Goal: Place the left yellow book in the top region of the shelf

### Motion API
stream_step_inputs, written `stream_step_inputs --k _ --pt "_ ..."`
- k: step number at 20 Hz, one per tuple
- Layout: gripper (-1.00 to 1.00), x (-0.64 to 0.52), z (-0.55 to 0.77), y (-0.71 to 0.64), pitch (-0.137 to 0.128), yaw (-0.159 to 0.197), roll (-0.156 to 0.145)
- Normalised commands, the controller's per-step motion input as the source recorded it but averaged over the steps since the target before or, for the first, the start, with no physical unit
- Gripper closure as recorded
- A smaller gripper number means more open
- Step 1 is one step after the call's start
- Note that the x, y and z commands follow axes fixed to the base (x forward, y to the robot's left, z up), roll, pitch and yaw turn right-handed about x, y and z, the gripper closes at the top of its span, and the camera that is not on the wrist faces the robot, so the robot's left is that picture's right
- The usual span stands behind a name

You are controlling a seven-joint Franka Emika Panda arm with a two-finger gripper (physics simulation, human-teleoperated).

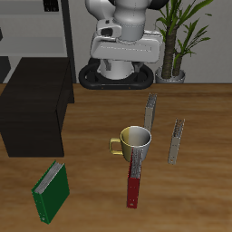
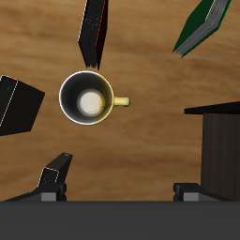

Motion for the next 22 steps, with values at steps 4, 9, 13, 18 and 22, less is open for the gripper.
stream_step_inputs --k 4,9,13,18,22 --pt "-1.0 0.04 -0.01 0.18 -0.007 -0.021 -0.006" --pt "-1.0 0.01 0.06 0.39 -0.059 -0.023 -0.009" --pt "-1.0 0.0 0.04 0.31 -0.033 -0.004 0.002" --pt "-1.0 0.03 -0.01 0.33 -0.052 -0.043 -0.004" --pt "-1.0 0.14 -0.18 0.47 -0.017 0.024 0.014"
